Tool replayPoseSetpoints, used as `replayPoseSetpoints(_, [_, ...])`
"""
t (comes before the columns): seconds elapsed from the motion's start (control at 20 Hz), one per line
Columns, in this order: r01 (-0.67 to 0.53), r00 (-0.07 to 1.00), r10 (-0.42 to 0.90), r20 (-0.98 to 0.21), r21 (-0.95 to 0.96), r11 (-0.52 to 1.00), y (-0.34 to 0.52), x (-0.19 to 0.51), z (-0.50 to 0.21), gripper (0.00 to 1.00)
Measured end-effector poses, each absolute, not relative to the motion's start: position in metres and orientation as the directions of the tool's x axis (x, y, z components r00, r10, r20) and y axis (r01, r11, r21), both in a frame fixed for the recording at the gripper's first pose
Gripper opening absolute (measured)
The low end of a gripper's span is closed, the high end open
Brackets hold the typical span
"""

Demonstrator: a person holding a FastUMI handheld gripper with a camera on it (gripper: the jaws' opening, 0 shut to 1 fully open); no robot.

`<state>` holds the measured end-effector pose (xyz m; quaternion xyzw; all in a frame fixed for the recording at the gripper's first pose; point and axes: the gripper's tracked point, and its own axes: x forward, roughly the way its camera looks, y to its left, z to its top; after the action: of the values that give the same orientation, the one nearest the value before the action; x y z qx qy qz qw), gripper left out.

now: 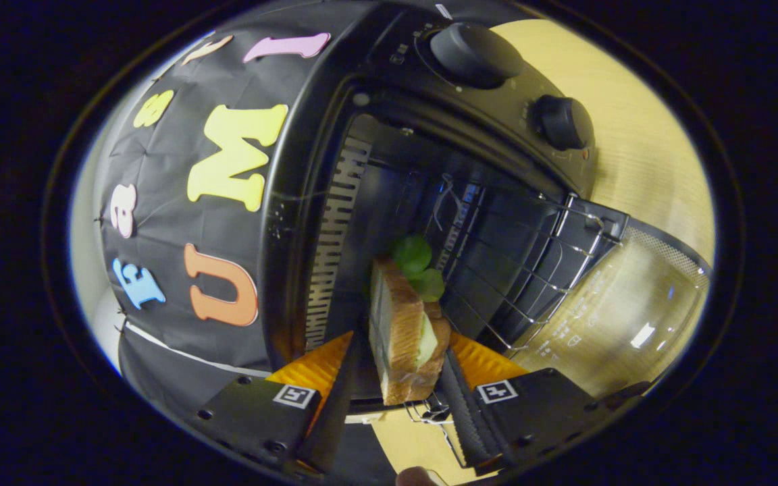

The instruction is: Open the toaster oven, put the food inside, and close the toaster oven door.

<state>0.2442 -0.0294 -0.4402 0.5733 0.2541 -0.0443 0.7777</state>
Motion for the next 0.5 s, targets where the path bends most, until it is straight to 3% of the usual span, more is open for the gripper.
replayPoseSetpoints(0.3, [0.373,0.791,0.256,-0.556,0.770,0.518,-0.020,0.226,-0.438,0.93])
replayPoseSetpoints(0.5, [0.390,0.696,0.212,-0.686,0.609,0.691,-0.021,0.204,-0.447,1.00])
